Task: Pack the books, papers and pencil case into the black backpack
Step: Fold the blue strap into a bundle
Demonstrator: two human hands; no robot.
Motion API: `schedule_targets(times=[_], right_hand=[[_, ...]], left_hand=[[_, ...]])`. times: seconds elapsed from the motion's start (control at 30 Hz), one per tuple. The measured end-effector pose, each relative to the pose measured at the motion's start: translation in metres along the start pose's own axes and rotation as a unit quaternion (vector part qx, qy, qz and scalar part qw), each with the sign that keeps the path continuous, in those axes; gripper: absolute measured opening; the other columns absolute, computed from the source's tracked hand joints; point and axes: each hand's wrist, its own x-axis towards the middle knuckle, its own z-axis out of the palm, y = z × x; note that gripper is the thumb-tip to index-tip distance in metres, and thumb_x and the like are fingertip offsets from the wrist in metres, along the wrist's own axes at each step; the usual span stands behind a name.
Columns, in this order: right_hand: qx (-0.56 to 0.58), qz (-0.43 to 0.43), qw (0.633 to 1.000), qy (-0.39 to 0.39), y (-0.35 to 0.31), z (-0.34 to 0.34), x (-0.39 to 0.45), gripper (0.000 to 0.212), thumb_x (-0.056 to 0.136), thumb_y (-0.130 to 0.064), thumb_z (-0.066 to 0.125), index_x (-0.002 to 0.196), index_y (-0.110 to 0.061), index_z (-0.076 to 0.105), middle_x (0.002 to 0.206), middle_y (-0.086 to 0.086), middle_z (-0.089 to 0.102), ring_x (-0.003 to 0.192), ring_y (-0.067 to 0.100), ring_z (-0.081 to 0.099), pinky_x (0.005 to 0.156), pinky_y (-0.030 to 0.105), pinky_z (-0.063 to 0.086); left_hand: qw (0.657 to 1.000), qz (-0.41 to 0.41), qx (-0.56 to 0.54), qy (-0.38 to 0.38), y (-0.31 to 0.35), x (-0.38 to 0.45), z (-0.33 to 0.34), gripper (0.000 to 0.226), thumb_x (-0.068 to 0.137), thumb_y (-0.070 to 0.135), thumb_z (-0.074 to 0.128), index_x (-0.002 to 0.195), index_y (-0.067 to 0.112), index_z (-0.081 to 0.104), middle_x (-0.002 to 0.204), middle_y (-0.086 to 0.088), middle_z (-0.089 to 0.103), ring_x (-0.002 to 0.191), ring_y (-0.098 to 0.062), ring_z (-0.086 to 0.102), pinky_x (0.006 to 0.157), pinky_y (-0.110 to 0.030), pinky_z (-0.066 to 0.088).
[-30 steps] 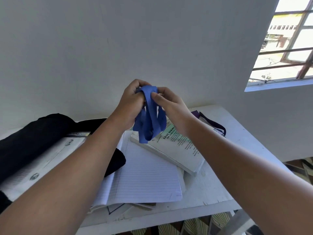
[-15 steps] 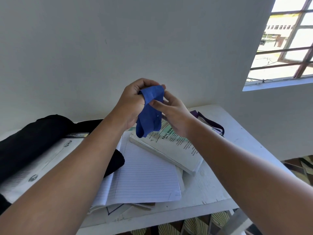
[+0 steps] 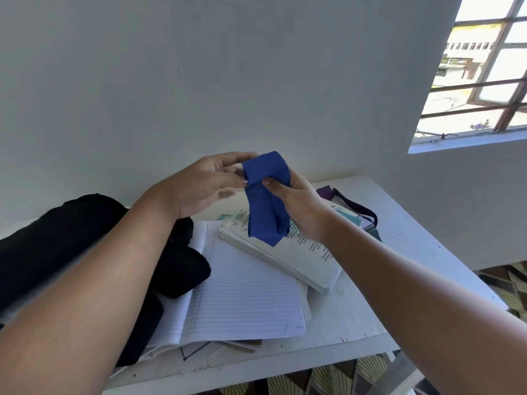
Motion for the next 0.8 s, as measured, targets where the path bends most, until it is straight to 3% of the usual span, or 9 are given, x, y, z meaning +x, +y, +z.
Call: schedule_targets(times=[0.07,0.13,0.27,0.33,0.47,0.57,0.67,0.8], right_hand=[[0.024,0.022,0.999,0.034,0.001,-0.001,0.000,0.027,0.106,-0.022,0.060,0.133,-0.020,0.063,0.127,0.004,0.073,0.118,0.025,0.069,0.106,0.058,0.051],[0.023,0.025,0.999,0.025,0.000,0.006,-0.002,0.025,0.107,-0.023,0.059,0.131,-0.019,0.064,0.125,0.004,0.074,0.116,0.026,0.070,0.105,0.055,0.053],[-0.084,0.008,0.996,0.003,-0.003,0.022,-0.005,0.019,0.108,-0.027,0.055,0.115,-0.016,0.068,0.111,0.008,0.077,0.104,0.024,0.073,0.089,0.043,0.059],[-0.112,0.020,0.993,0.015,-0.002,0.021,-0.005,0.025,0.104,-0.033,0.063,0.111,-0.009,0.066,0.108,0.016,0.075,0.095,0.029,0.073,0.077,0.041,0.057],[-0.086,0.062,0.994,0.012,0.003,0.013,-0.012,0.053,0.091,-0.041,0.079,0.132,-0.020,0.054,0.122,0.005,0.067,0.103,0.015,0.069,0.066,0.023,0.055],[-0.056,0.066,0.996,0.031,0.004,0.022,-0.016,0.053,0.090,-0.048,0.077,0.132,-0.026,0.053,0.125,0.004,0.066,0.106,0.009,0.065,0.070,0.022,0.046],[-0.058,0.048,0.997,-0.008,0.005,0.048,-0.016,0.046,0.091,-0.049,0.076,0.127,-0.027,0.059,0.119,0.002,0.071,0.106,0.008,0.067,0.078,0.023,0.047],[-0.036,0.020,0.998,0.040,0.006,0.084,-0.015,0.035,0.096,-0.048,0.071,0.118,-0.022,0.065,0.097,-0.008,0.068,0.079,-0.005,0.062,0.075,0.022,0.046]], left_hand=[[0.994,-0.044,-0.103,-0.016,-0.013,-0.004,-0.002,0.054,0.092,0.022,0.066,0.145,0.022,0.054,0.143,-0.010,0.061,0.133,-0.021,0.057,0.113,-0.043,0.038],[0.989,-0.049,-0.138,0.005,-0.022,-0.003,0.013,0.055,0.094,0.035,0.068,0.144,0.018,0.055,0.143,-0.008,0.062,0.135,-0.024,0.056,0.114,-0.046,0.042],[0.977,-0.017,-0.152,0.148,-0.029,0.002,0.057,0.035,0.099,0.026,0.066,0.130,0.010,0.064,0.120,-0.012,0.073,0.117,-0.031,0.068,0.094,-0.041,0.057],[0.961,-0.013,-0.170,0.217,-0.031,0.003,0.062,0.035,0.100,0.030,0.065,0.131,0.013,0.062,0.119,-0.011,0.074,0.111,-0.029,0.071,0.094,-0.046,0.058],[0.948,-0.005,-0.183,0.260,-0.027,-0.002,0.055,0.031,0.106,0.029,0.056,0.133,0.014,0.057,0.121,-0.010,0.073,0.108,-0.027,0.073,0.094,-0.050,0.058],[0.940,-0.004,-0.122,0.319,-0.026,-0.012,0.050,0.012,0.106,0.023,0.053,0.111,0.019,0.063,0.101,-0.007,0.075,0.094,-0.025,0.072,0.091,-0.046,0.058],[0.927,0.014,-0.086,0.365,-0.028,-0.029,0.039,0.009,0.104,0.018,0.052,0.100,0.020,0.059,0.083,-0.005,0.063,0.076,-0.022,0.062,0.074,-0.042,0.052],[0.902,0.019,-0.051,0.427,-0.034,-0.052,0.013,0.006,0.099,0.015,0.047,0.096,0.015,0.052,0.067,0.000,0.051,0.055,-0.016,0.047,0.067,-0.039,0.043]])
